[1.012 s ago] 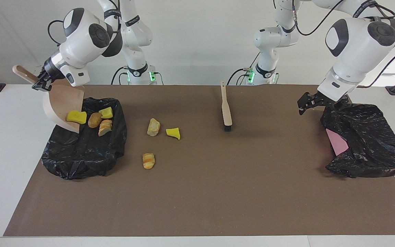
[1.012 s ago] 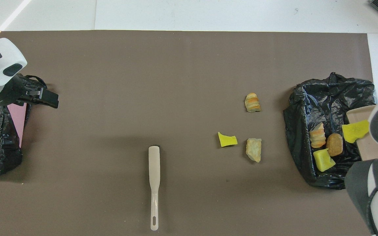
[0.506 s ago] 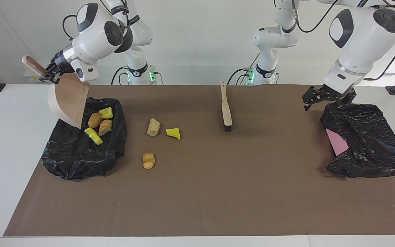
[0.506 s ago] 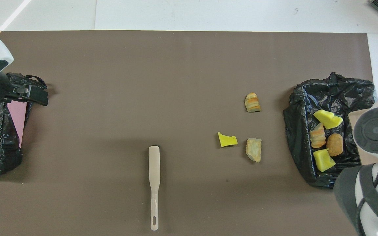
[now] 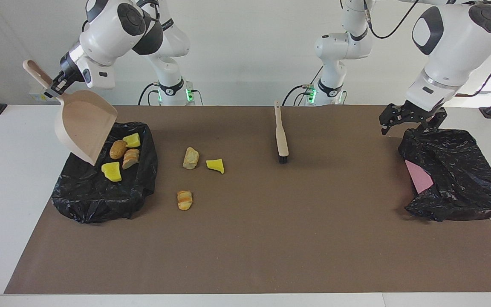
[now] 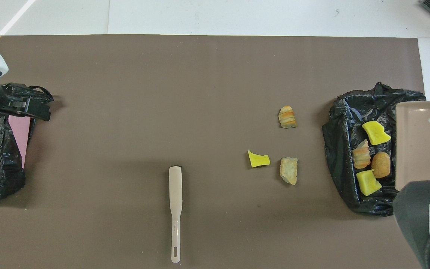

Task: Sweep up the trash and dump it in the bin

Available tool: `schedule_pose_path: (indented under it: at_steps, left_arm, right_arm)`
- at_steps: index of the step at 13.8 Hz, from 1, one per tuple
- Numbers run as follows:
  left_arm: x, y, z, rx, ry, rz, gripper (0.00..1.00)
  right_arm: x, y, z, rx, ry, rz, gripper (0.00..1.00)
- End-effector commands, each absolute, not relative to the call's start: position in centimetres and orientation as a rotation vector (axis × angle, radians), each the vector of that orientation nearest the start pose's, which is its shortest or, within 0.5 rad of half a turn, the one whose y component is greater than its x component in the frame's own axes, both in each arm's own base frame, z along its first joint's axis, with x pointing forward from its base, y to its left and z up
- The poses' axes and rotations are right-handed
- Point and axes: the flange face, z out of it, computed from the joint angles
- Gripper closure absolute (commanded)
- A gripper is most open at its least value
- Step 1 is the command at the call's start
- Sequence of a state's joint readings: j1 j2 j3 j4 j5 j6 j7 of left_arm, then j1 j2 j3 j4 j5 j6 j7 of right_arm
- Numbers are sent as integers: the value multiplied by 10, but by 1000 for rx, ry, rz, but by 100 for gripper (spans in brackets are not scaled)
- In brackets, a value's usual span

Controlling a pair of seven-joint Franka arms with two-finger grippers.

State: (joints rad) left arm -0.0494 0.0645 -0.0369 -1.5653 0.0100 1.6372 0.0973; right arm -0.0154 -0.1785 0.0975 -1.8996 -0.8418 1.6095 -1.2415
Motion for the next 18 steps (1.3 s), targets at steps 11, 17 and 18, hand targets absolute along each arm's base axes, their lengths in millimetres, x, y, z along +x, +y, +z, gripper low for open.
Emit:
schedule_pose_path:
  at_steps: [11, 17, 18]
  left_arm:
    - [566, -46, 600, -3151, 340, -70, 0]
    - [552, -48, 591, -3148, 347, -47, 0]
    - [552, -48, 591, -3146, 349, -45, 0]
  right_arm:
    - [602, 169, 509, 2698, 780, -319, 100]
    - [607, 295, 475, 2948, 401, -189, 100]
    - [602, 329, 468, 2963, 331, -171, 100]
